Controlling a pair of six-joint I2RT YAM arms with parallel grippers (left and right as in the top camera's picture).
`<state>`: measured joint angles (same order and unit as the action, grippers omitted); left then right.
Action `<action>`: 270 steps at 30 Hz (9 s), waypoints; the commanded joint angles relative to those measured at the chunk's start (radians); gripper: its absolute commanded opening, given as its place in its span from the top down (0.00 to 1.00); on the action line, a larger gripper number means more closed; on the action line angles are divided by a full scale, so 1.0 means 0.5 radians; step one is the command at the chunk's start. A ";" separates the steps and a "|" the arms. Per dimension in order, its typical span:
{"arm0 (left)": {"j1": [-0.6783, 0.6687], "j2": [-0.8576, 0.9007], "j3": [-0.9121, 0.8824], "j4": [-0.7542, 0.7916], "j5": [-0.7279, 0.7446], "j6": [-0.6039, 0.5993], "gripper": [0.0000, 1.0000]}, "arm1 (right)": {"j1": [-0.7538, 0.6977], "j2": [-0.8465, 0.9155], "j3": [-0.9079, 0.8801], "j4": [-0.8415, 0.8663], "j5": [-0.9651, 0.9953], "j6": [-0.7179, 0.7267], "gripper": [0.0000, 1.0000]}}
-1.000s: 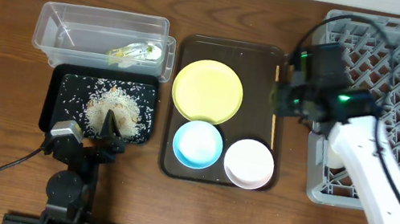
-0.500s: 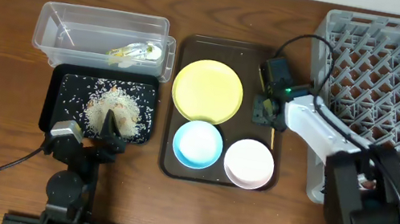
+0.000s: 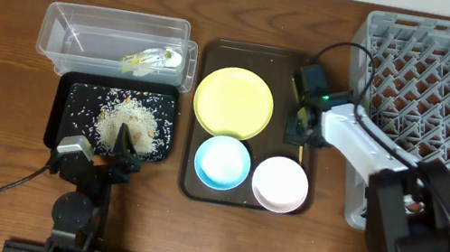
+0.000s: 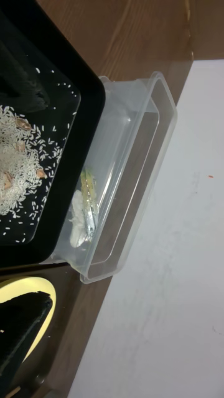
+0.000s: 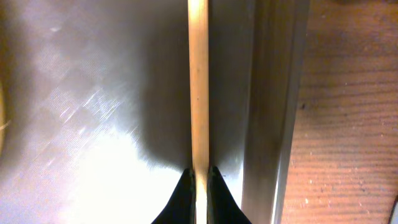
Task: Sort waste into correct bins and load items into the dishwasher rack
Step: 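Place the chopsticks into the dish rack with the right gripper, then grasp the white-pink bowl on the brown tray with the right gripper, then set the white-pink bowl upright-tilted in the dish rack, release, then reach the right gripper to the blue bowl and grasp its rim, then place the blue bowl into the dish rack with the right gripper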
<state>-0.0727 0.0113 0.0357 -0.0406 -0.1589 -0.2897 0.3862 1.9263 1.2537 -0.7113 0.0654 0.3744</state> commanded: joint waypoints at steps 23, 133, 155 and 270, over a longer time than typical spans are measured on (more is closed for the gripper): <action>0.014 -0.002 -0.063 -0.028 0.004 0.024 0.05 | -0.758 -0.280 0.209 0.199 -0.062 -0.810 0.78; 0.014 -0.002 -0.063 -0.029 0.004 0.024 0.05 | -0.304 -0.459 -0.200 0.089 2.499 -0.089 0.99; 0.014 -0.002 -0.063 -0.028 0.004 0.024 0.05 | -0.401 -0.449 -0.208 0.441 2.509 -0.626 0.99; 0.014 -0.002 -0.063 -0.028 0.004 0.024 0.05 | -0.494 -1.194 -0.125 -0.268 2.653 -0.027 0.99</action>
<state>-0.0727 0.0113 0.0341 -0.0383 -0.1558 -0.2871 0.2207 1.2808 1.1824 -0.8490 1.2896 0.4088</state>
